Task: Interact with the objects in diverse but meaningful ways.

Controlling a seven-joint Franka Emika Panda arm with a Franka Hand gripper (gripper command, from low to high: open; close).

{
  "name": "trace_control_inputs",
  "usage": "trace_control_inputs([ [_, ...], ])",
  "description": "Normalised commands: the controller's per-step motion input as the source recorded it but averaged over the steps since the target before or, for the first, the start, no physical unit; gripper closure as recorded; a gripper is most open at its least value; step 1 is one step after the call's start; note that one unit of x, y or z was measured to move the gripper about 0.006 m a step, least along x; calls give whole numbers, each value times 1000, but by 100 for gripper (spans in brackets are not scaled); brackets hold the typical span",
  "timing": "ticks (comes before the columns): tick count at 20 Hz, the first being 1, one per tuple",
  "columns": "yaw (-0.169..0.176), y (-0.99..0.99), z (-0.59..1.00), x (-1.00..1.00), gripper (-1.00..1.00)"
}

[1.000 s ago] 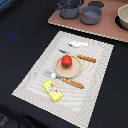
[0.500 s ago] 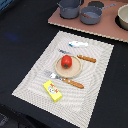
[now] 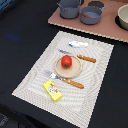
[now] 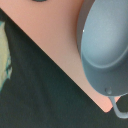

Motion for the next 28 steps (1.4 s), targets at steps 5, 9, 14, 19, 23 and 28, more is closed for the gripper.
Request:
trace_control_inputs([
  [5,-131,-287,465,700,-100],
  [9,-126,-335,441,689,-100],
  [14,-66,-561,157,564,-100],
  [19,-74,-561,37,654,-100],
  [23,-111,-309,-101,812,-100],
  [28,-174,-379,-167,715,-100],
])
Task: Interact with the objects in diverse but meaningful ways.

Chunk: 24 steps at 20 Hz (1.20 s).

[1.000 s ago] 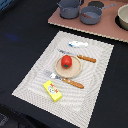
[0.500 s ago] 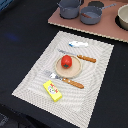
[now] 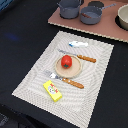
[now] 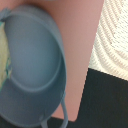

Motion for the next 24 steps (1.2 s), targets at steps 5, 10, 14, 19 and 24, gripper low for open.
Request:
trace_control_inputs([
  [5,-192,-430,-214,568,-100],
  [10,-159,-523,-120,443,-100],
  [14,-145,-563,0,404,-100],
  [19,-148,-537,0,405,-100],
  [24,-144,-514,71,425,-100],
])
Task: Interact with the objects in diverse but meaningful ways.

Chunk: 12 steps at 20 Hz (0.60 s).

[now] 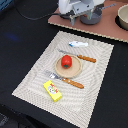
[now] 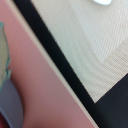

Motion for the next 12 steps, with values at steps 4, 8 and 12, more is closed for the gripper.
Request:
trace_control_inputs([
  [4,-142,-473,29,498,-100],
  [8,-116,-536,29,510,-100],
  [12,-123,-544,3,439,-100],
])
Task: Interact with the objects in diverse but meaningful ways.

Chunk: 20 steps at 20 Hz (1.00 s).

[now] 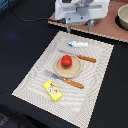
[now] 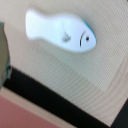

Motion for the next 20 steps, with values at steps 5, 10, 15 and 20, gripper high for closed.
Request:
trace_control_inputs([
  [5,-121,-555,11,407,-100],
  [10,-106,-617,0,158,-100],
  [15,-80,-503,-35,-2,-100],
  [20,-61,-303,-170,-57,-100],
])
